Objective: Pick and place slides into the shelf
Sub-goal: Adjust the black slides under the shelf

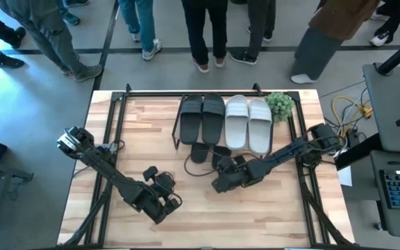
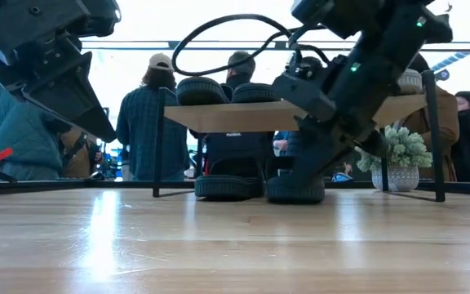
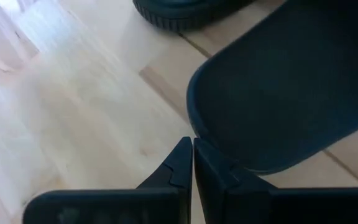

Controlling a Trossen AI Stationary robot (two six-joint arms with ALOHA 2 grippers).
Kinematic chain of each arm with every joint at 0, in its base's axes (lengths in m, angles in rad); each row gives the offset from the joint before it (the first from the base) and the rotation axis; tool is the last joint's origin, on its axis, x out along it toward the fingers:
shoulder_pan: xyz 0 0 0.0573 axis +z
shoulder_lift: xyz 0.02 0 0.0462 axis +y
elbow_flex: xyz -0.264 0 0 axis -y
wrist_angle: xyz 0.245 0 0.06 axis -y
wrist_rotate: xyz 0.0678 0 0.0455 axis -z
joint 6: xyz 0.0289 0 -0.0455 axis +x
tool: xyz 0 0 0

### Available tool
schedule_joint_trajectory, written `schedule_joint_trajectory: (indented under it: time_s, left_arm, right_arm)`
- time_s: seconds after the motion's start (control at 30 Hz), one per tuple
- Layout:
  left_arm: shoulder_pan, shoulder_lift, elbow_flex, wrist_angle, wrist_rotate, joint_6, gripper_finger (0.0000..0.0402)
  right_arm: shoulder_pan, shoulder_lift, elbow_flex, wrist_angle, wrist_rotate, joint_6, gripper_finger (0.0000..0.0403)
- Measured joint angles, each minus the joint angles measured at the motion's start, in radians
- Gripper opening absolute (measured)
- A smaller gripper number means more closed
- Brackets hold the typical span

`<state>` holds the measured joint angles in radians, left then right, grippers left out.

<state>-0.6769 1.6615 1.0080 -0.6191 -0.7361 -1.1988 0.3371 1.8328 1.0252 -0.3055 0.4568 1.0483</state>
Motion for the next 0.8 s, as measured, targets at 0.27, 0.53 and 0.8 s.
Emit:
schedule_joint_trajectory:
  time_s: [0.27,0.53,0.8]
  left_arm:
    - [0.001,0.000,0.000,0.001,-0.003,0.000,0.0002]
    - [0.012,0.000,0.000,0.001,-0.003,0.000,0.0002]
    - [0.037,0.008,0.000,0.011,-0.005,0.017,0.0002]
  right_arm:
    - [-0.045,-0.002,-0.001,0.028,0.016,-0.066,0.0008]
    - [-0.032,-0.012,0.002,0.023,0.009,-0.081,0.0009]
    - [0.051,-0.049,0.076,-0.043,0.027,-0.115,0.0009]
